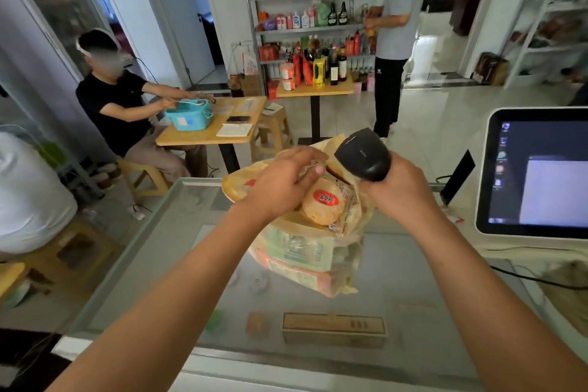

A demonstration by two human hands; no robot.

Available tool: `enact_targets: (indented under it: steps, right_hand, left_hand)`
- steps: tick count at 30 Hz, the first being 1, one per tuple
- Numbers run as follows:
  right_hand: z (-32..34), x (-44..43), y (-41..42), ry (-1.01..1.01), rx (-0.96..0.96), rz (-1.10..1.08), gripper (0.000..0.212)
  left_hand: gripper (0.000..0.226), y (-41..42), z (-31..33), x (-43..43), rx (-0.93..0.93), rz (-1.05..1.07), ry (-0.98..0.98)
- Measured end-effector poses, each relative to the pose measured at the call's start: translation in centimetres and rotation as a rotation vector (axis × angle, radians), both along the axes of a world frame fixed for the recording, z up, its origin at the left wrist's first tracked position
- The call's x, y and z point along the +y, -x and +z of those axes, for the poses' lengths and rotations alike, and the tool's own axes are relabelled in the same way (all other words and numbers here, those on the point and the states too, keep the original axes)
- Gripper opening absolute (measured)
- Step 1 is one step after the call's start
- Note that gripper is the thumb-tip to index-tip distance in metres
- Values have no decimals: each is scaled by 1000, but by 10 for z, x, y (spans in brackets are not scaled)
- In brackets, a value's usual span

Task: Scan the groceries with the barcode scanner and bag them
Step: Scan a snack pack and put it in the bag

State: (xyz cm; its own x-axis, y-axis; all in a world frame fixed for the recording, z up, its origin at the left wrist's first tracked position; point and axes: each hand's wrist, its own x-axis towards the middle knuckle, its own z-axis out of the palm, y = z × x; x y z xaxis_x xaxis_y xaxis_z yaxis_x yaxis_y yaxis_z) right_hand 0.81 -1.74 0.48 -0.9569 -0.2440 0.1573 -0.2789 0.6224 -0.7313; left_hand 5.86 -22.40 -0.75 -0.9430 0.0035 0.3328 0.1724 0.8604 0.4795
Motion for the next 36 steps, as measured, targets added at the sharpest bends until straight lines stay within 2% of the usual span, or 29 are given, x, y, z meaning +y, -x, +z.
enact_targets:
  steps: [6, 9, 11, 14, 20, 25, 30, 33, 36]
  right_hand:
    - [4, 58, 3, 387, -223, -115, 24]
    - [-4, 94, -2, 473, -270, -197, 19]
    - [-16, 115, -9, 514, -302, -245, 15]
    - [-41, 138, -17, 457, -348, -266, 13]
    - [-104, 170, -25, 330, -464, -316, 21]
    - [-135, 183, -21, 278, -519, -285, 22]
    - [-151, 192, -27, 241, -577, -254, 20]
    - [-155, 200, -28, 235, -617, -256, 20]
    - [-155, 206, -28, 236, -612, -271, 21]
  left_hand:
    - [25, 14, 7, 75, 73, -137, -28]
    - [23, 17, -5, 113, 163, -177, -86]
    - [23, 13, -21, 142, 147, -218, -139]
    - [28, 17, -62, 180, -37, -239, -95]
    - [41, 91, -144, 210, -376, -20, -4]
    - [52, 159, -179, 228, -449, 141, 9]
    - [66, 204, -209, 251, -469, 131, 230]
    - [68, 216, -216, 261, -519, 128, 320]
    - [57, 212, -209, 256, -678, 155, 241]
